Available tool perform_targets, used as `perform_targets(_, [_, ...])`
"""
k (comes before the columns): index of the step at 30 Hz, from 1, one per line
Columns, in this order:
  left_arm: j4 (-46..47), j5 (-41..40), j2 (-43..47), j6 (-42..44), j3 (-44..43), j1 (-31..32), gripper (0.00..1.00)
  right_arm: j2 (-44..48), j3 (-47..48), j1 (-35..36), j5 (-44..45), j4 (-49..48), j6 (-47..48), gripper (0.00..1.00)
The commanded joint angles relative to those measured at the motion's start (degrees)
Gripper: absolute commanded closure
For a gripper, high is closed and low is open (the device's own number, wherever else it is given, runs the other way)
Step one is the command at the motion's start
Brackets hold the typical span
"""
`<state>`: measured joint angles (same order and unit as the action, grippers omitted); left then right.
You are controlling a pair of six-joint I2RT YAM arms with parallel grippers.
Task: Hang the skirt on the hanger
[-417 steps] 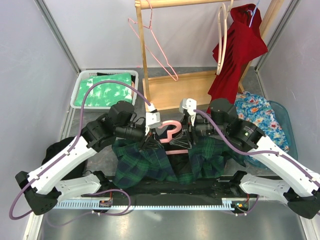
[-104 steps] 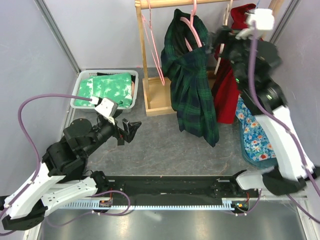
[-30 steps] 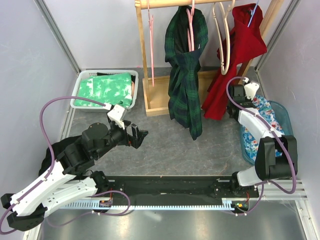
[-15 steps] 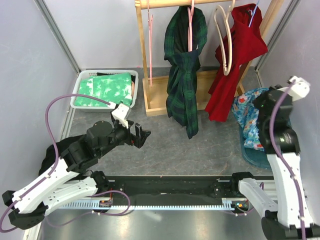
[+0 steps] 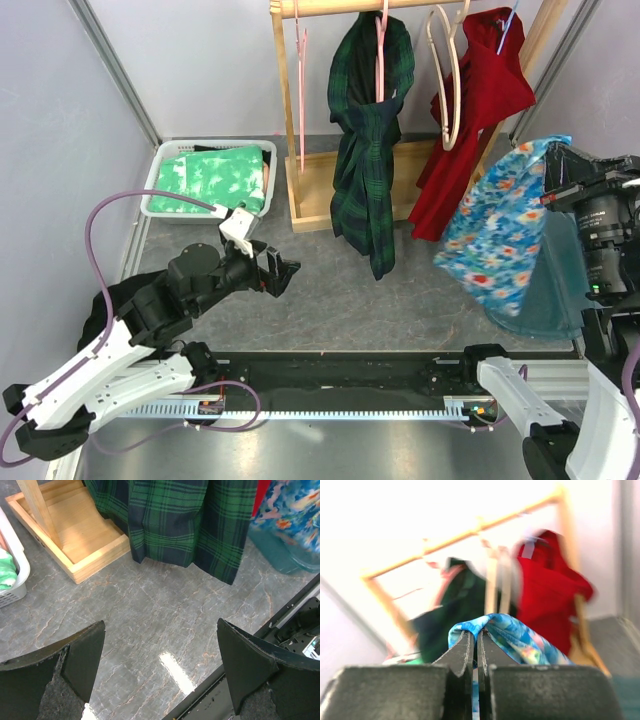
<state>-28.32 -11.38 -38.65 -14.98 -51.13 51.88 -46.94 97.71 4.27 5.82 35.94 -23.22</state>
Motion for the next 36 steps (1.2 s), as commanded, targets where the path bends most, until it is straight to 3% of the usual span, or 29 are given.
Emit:
perform_targets(1, [1.95,1.53,0.95,-1.19,-1.95,0.15,0.02,-2.63,3.89,0.03,-15.21,-3.24,-0.77,1.00])
perform_targets(5, [2.03,4.43,0.95,-1.36,-1.17,0.15,0.02,-3.07,-1.27,-0.05,-21.27,-4.47,-4.98,1.00])
perform_targets(8, [3.08,9.34,0.86,-3.46,2.51,0.15,0.02,-1.76,-11.64,-0.05,-21.91,-5.61,-6.83,1.00])
perform_targets(12, [12.89,17.85,0.60,-8.30,10.34,0.15,0.02,1.66,-29.54,-0.05,-24.45,-7.55,-8.77,1.00])
perform_targets(18, [27.33,22.79,-5.35,-11.91,19.93,0.24,0.02,4.48,-43.90,-0.05,-24.46,-7.20,-9.56,1.00])
perform_targets(25, [45.07,23.68,-21.51,-14.55,24.41,0.51,0.05,6.07,-49.02,-0.05,-25.07,-7.12,-9.47,1.00])
perform_targets(36, [55.91,20.17,-44.13,-14.72,17.39,2.53,0.10,7.91,-52.80,-0.05,-26.04,-6.85,-10.09,1.00])
